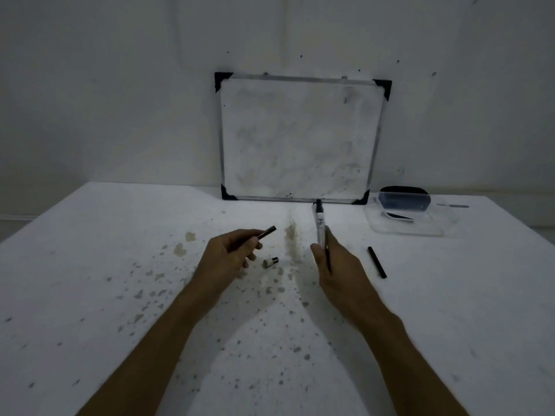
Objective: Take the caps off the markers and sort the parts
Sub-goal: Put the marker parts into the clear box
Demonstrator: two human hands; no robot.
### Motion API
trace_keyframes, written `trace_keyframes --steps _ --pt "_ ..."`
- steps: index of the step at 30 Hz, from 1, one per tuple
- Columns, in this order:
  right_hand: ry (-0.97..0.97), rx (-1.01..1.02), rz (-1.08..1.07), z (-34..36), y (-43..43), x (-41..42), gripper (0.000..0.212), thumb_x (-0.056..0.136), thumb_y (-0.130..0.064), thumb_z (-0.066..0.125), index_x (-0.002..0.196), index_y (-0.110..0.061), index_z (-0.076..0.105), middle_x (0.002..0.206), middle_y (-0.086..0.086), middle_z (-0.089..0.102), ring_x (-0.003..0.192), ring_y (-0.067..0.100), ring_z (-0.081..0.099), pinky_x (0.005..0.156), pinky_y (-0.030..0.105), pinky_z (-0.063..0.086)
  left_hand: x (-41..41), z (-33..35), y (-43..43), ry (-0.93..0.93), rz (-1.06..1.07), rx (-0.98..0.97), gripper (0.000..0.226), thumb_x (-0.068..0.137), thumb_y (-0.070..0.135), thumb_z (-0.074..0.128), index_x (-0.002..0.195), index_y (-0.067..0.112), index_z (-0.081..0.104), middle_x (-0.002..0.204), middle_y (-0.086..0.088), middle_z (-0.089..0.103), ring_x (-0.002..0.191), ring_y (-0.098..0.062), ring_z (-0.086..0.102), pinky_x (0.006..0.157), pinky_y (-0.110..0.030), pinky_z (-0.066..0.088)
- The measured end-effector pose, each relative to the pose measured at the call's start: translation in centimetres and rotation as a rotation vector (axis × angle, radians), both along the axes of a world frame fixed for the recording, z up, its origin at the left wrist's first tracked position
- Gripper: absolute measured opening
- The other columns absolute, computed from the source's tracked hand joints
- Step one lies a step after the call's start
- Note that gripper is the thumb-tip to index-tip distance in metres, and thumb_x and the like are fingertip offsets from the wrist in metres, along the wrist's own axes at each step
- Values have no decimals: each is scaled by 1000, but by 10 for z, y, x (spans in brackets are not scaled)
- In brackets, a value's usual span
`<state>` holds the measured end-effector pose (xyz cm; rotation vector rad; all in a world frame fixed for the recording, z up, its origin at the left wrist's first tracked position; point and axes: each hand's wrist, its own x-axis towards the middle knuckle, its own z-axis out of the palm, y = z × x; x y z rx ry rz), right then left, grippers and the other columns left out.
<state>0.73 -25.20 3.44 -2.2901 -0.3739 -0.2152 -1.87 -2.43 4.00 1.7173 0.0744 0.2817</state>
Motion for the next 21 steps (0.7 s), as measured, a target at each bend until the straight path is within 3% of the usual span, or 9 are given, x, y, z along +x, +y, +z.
trace_keyframes --steps 3,6,10,15,19,21 --pt "-104 -157 -13 -9 1 2 46 107 -39 41 143 -12 52 98 1 53 79 10 51 69 16 37 1 -8 5 -72 178 248 20 102 18 61 116 22 75 100 3 76 90 -8 67 76 -20 51" --pt "-119 -169 -14 -17 3 0 38 105 -35 50 131 -9 61 91 0 46 68 7 46 58 11 36 3 -17 8 -52 284 435 21 101 16 62 118 15 74 109 -4 75 99 -16 67 84 -22 50" --pt "-87 -196 -20 -19 6 0 49 103 -34 54 145 -9 52 98 2 47 78 15 53 71 19 41 3 -21 9 -74 277 585 23 97 12 66 118 10 75 113 -9 75 105 -21 68 94 -28 51" --pt "-84 -254 -38 -22 7 0 46 103 -33 53 141 -8 56 99 3 45 81 16 51 73 26 47 2 -23 7 -70 243 650 23 96 18 69 118 15 76 111 -5 76 109 -24 66 97 -41 56" --pt "-90 -291 -53 -23 10 1 43 102 -34 52 132 -5 61 100 5 47 85 19 54 78 34 54 -1 -19 3 -85 229 563 24 97 19 68 120 15 75 104 4 67 106 -13 60 93 -23 46" --pt "-64 -266 -51 -20 10 -1 45 101 -38 53 133 -6 61 106 7 50 85 19 58 80 30 54 -3 -17 -4 -95 203 519 22 98 23 67 119 21 75 105 10 66 99 -2 58 85 -10 40"
